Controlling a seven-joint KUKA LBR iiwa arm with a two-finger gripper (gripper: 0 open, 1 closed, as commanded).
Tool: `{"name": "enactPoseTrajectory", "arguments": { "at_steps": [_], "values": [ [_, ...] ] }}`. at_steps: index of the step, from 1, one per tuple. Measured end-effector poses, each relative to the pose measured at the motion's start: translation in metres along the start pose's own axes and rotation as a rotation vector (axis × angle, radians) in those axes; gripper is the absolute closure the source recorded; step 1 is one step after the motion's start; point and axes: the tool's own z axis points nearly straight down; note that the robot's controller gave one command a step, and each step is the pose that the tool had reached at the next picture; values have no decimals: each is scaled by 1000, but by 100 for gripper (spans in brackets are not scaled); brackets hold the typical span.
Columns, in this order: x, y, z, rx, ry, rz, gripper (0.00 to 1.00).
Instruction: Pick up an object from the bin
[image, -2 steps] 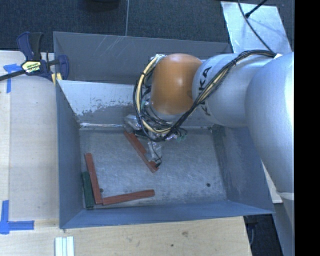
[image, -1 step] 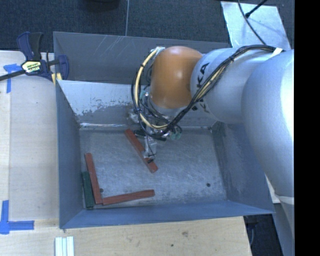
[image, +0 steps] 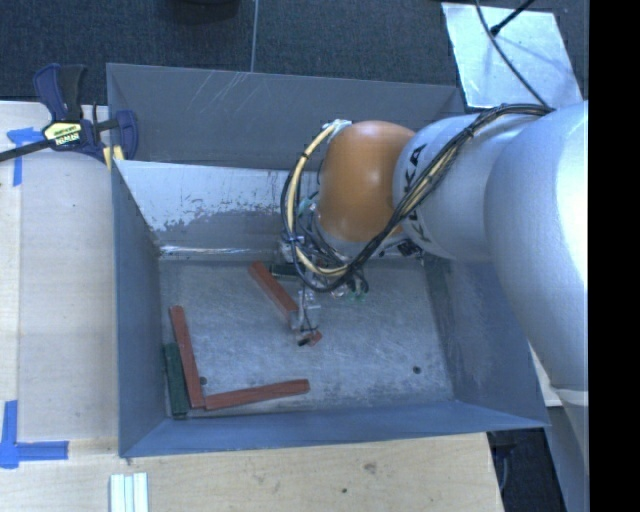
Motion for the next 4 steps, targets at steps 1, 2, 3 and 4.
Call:
{"name": "enactPoseTrajectory", "arguments": {
  "at_steps": [1, 2, 3, 4],
  "values": [
    [-1, -1, -1, 3, 0, -2, 100],
    [-1, -1, 0, 3, -3, -2, 0],
    [30, 67, -19, 1, 5, 346, 0],
    [30, 64, -18, 5, 5, 347, 100]
  ]
}}
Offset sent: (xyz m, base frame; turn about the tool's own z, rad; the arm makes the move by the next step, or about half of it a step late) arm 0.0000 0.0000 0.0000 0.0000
